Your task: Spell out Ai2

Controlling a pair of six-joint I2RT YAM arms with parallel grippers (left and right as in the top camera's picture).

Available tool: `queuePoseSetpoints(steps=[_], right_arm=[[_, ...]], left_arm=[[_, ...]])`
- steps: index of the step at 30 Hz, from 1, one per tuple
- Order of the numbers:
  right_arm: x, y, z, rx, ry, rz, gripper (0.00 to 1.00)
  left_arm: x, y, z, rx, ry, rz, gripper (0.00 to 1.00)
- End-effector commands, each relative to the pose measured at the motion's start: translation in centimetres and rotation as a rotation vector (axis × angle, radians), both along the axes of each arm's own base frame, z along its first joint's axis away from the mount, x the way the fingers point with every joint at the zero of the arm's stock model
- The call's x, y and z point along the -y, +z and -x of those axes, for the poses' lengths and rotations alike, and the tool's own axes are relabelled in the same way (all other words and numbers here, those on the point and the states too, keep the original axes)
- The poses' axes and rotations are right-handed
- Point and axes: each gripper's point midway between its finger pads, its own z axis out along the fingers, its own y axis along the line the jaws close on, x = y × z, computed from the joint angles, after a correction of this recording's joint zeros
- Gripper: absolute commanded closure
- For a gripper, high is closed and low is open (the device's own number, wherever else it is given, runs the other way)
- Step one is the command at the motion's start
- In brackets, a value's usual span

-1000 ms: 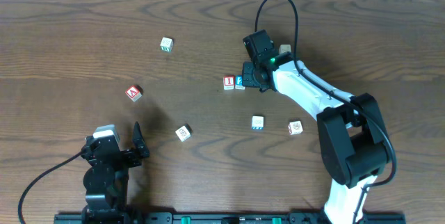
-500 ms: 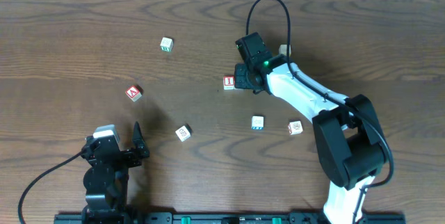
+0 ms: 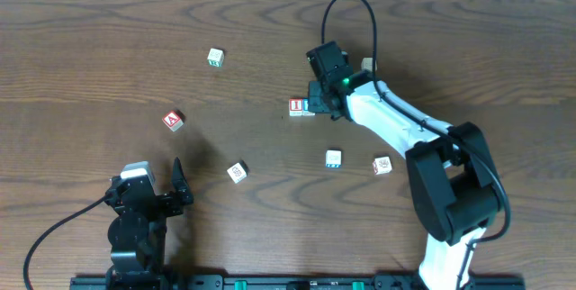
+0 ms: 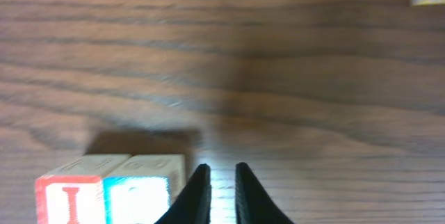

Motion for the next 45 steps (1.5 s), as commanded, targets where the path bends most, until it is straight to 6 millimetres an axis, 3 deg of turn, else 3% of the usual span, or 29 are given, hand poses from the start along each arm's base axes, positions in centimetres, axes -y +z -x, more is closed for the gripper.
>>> queuePoseSetpoints(steps=[1,4,7,9,11,12,15,19,25,32,37,40,45], right_arm=[[3.0,3.8,-1.6,0.090,-0.041,0.034,0.80],[5.4,9.9,-1.5,0.202,-0.052,0.076,0.69],[7.0,16.5,0.4,0.312,-0.036,0.090,0.37],[8.1,21.3,3.5,0.388,-0.040,0.061,0.20],[9.5,24.0,6.7,0.444,-0.048,0.038,0.05],[10.0,24.4,7.9,0.459,-0.050,0.031,0.03],[11.4,23.3,11.5,0.459,-0.049,0.031,0.01],[12.8,19.7,15.5,0.374,-0.037,0.058,0.01],[14.1,16.5,18.6,0.210,-0.019,0.126,0.01],[14.0,16.5,18.2,0.219,-0.020,0.135,0.01],[13.6,18.7,16.1,0.497,0.087,0.130,0.01],[14.0,17.6,16.4,0.617,0.127,0.128,0.01],[15.9,13.6,17.7,0.714,0.065,0.134,0.01]], left_arm=[[-0.1,-1.1,0.1,-0.023,0.005,-0.003,0.05],[-0.1,-1.1,0.1,-0.023,0.005,-0.003,0.05],[-0.1,-1.1,0.1,-0.023,0.005,-0.003,0.05],[-0.1,-1.1,0.1,-0.023,0.005,-0.003,0.05],[-0.1,-1.1,0.1,-0.023,0.005,-0.003,0.05],[-0.1,-1.1,0.1,-0.023,0.005,-0.003,0.05],[-0.1,-1.1,0.1,-0.023,0.005,-0.003,0.05],[-0.1,-1.1,0.1,-0.023,0.005,-0.003,0.05],[-0.1,-1.1,0.1,-0.023,0.005,-0.003,0.05],[-0.1,-1.1,0.1,-0.023,0.005,-0.003,0.05],[-0.1,-1.1,0.1,-0.023,0.005,-0.003,0.05],[-0.1,-1.1,0.1,-0.023,0.005,-0.003,0.05],[-0.1,-1.1,0.1,-0.023,0.005,-0.003,0.05]])
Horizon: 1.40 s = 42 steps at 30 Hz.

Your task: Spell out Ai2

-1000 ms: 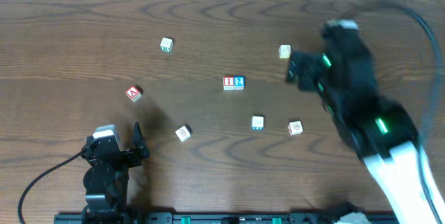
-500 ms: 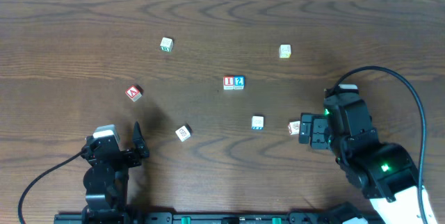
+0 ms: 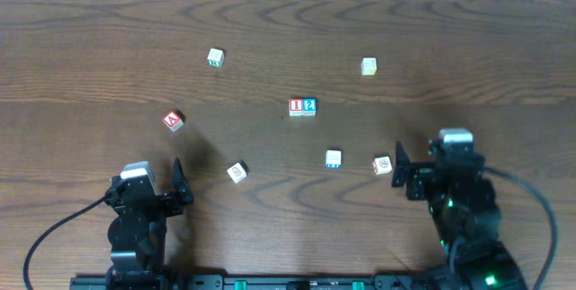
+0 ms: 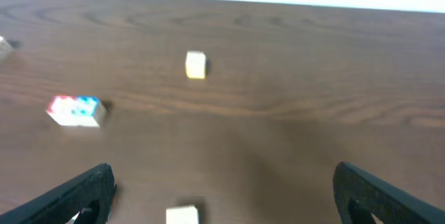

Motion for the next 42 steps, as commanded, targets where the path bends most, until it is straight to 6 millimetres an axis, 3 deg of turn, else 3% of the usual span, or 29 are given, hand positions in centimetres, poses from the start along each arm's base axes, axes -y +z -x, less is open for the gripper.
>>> queuePoseSetpoints(steps=[1,7,14,33,42], right_arm=[[0.8,-2.2,0.8,0.008,-0.003,0.035,0.01],[1.5,-6.2,2.3,-0.032,-0.015,0.044,0.01],[2.1,-11.7,5.4,-0.236,-0.004,0.093,0.01],[2.0,-11.7,5.5,-0.239,-0.001,0.091,0.01],[2.0,-11.7,5.5,-0.239,-0.001,0.091,0.01]], left_arm=[[-0.1,-1.1,0.1,-0.024,0.005,-0.003,0.05],[-0.1,-1.1,0.1,-0.024,0.005,-0.003,0.05],[-0.1,-1.1,0.1,-0.024,0.005,-0.003,0.05],[-0.1,-1.0,0.0,-0.019,0.003,-0.004,0.05],[1.0,-1.7,-0.1,-0.036,0.010,0.209,0.05]])
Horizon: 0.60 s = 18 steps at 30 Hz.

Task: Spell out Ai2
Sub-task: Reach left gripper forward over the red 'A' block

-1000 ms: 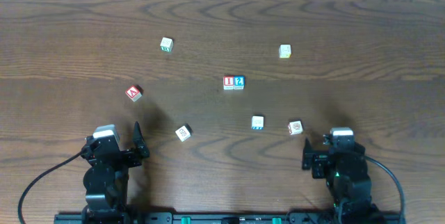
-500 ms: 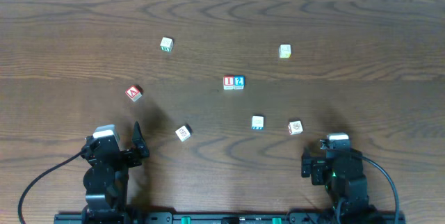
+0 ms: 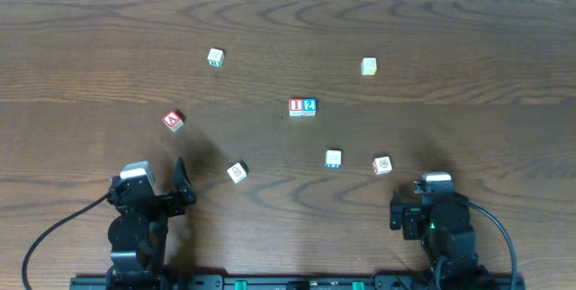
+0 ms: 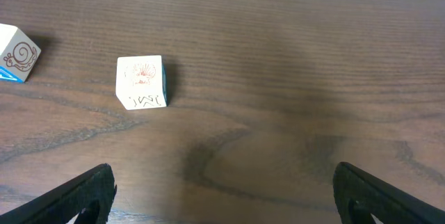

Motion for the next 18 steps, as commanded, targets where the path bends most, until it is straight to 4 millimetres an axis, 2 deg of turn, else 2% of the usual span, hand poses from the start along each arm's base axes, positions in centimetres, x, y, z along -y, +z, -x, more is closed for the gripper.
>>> queuePoseSetpoints(steps=[1,4,10,14,18], right_arm=[[0.1,0.0,0.0,0.004,0.003,0.009,0.01],[0.1,0.0,0.0,0.004,0.003,0.009,0.01],[0.1,0.0,0.0,0.004,0.003,0.009,0.01],[0.1,0.0,0.0,0.004,0.003,0.009,0.01],[0.1,0.0,0.0,0.004,0.003,0.009,0.01]], left_arm=[[0.2,-1.9,0.0,-0.055,0.040,0.145,0.05],[-0.7,-2.4,0.0,-0.084,0.132,0.228,0.05],[-2.9,-0.4,-0.7,-0.116,0.278,0.232,0.04],[-2.9,0.7,-2.6,-0.198,0.290,0.224,0.05],[-3.0,1.3,-6.1,-0.335,0.320,0.231,0.05]])
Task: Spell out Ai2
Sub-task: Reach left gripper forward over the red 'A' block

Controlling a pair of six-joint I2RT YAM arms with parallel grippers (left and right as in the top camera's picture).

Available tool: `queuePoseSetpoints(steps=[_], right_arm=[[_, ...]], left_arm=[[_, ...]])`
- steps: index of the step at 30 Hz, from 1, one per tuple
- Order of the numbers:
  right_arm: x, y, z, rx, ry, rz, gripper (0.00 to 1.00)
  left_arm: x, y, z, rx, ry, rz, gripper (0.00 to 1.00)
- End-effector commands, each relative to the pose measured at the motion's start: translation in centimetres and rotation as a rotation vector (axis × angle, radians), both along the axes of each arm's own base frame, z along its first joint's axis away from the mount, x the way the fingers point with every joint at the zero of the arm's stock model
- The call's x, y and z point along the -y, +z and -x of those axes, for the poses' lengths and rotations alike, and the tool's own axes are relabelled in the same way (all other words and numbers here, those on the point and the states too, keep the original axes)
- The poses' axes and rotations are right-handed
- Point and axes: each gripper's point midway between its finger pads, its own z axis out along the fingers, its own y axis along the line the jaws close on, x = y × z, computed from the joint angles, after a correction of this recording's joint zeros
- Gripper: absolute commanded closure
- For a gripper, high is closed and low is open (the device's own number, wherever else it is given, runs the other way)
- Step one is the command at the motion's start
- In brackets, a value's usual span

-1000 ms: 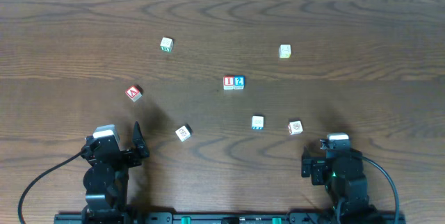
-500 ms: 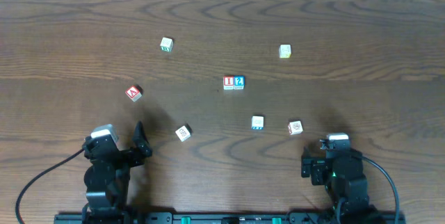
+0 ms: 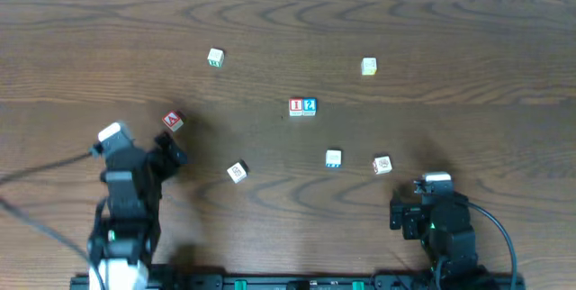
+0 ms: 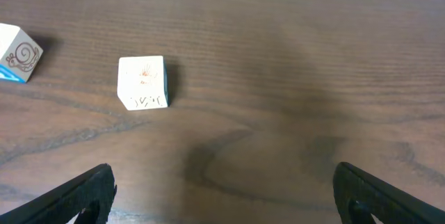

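Observation:
The red A block [image 3: 173, 121] lies tilted at the left of the table. In the middle, the red I block [image 3: 295, 106] and the blue 2 block [image 3: 310, 105] stand touching, side by side. My left gripper [image 3: 169, 150] sits just in front of the A block; from overhead its jaw spacing is unclear. My right gripper [image 4: 222, 200] rests at the front right, open wide with nothing between its fingers [image 4: 83, 196].
Loose blocks lie around: one far left [image 3: 215, 57], one far right [image 3: 368, 66], one front left of centre [image 3: 237, 172], a snail block [image 4: 19, 53] and a drawing block [image 4: 142, 81] ahead of my right gripper. The right arm's base [image 3: 436, 227] is by the front edge.
My left arm has moved from its rest spot at the front left up and leftward, and its gripper is now close in front of the A block. The right arm has stayed put.
My right gripper was shut beside the 2 block, which stood against the I block. Then the right arm was back at the front right with its gripper open, then lower by the front edge. The I and 2 stayed together. Now the left gripper is near the A block.

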Motion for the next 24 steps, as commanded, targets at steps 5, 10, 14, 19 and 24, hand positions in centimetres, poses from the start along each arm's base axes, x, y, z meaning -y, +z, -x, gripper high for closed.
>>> queuePoseSetpoints(steps=[5,10,14,19,24], right_arm=[[0.2,0.0,0.0,0.003,-0.001,0.010,0.01],[0.2,0.0,0.0,0.003,-0.001,0.010,0.01],[0.2,0.0,0.0,0.003,-0.001,0.010,0.01],[0.2,0.0,0.0,0.002,-0.001,0.011,0.01],[0.2,0.0,0.0,0.003,-0.001,0.010,0.01]], left_arm=[[-0.4,0.5,-5.4,-0.192,0.064,0.050,0.05],[0.4,-0.5,-7.9,-0.350,0.044,0.094,0.05],[2.1,-1.4,-9.8,-0.395,-0.017,0.171,0.05],[2.5,-1.6,-10.0,-0.392,-0.023,0.193,0.05],[2.6,-1.6,-10.0,-0.395,-0.028,0.198,0.05]])
